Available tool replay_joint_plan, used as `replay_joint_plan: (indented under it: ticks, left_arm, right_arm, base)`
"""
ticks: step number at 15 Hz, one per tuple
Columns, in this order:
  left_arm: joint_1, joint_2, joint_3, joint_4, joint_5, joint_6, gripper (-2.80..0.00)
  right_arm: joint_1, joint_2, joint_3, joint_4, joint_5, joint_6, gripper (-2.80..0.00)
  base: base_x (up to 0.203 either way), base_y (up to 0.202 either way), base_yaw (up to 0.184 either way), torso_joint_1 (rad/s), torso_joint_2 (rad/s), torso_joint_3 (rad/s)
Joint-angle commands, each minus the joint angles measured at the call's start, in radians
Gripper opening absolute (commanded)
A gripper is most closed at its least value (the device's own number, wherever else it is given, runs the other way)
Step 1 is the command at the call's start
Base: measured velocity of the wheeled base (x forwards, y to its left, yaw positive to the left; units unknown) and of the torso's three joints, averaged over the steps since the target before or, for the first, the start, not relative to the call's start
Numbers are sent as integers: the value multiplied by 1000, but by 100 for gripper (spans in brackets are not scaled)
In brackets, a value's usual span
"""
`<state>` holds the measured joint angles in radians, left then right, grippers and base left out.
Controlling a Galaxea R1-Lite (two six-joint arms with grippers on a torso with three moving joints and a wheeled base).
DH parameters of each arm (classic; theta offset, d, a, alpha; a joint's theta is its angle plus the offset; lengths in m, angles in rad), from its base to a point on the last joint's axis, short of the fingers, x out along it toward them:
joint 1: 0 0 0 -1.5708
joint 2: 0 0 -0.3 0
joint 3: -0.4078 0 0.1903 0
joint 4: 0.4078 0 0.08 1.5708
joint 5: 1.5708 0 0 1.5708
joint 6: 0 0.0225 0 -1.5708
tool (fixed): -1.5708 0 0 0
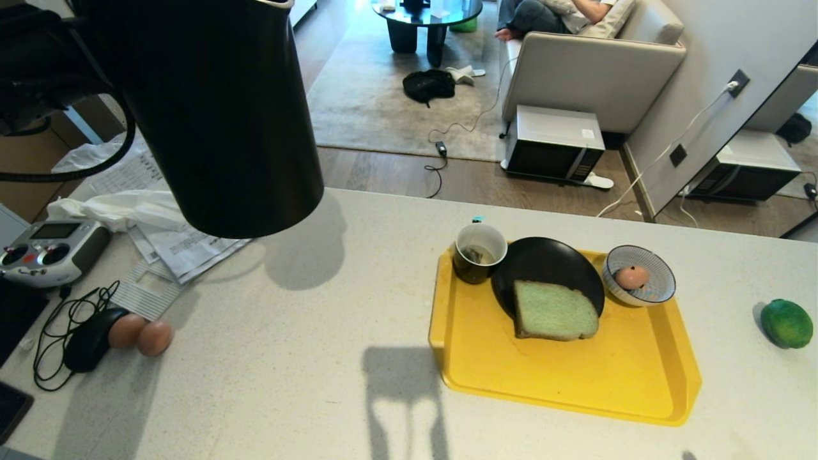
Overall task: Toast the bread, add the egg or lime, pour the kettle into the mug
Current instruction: Pour water into a cup
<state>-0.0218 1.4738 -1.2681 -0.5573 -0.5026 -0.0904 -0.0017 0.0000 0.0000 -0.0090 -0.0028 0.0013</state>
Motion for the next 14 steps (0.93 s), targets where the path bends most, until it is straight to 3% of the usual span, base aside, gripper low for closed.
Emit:
replay_joint_plan:
  ticks: [1,9,14]
  left_arm:
    - [-26,3,-1,29,-2,20,-280]
    - [-121,79,-105,145,1,64,-280]
    - [-108,253,-284,177,1,147,-280]
  right_arm:
    - [0,0,1,0,0,0,-280]
    - [0,0,2,0,0,1,-280]
    - [0,0,2,0,0,0,-280]
  base:
    - [0,0,0,0,0,0]
    - [0,0,0,0,0,0]
    - [0,0,0,0,0,0]
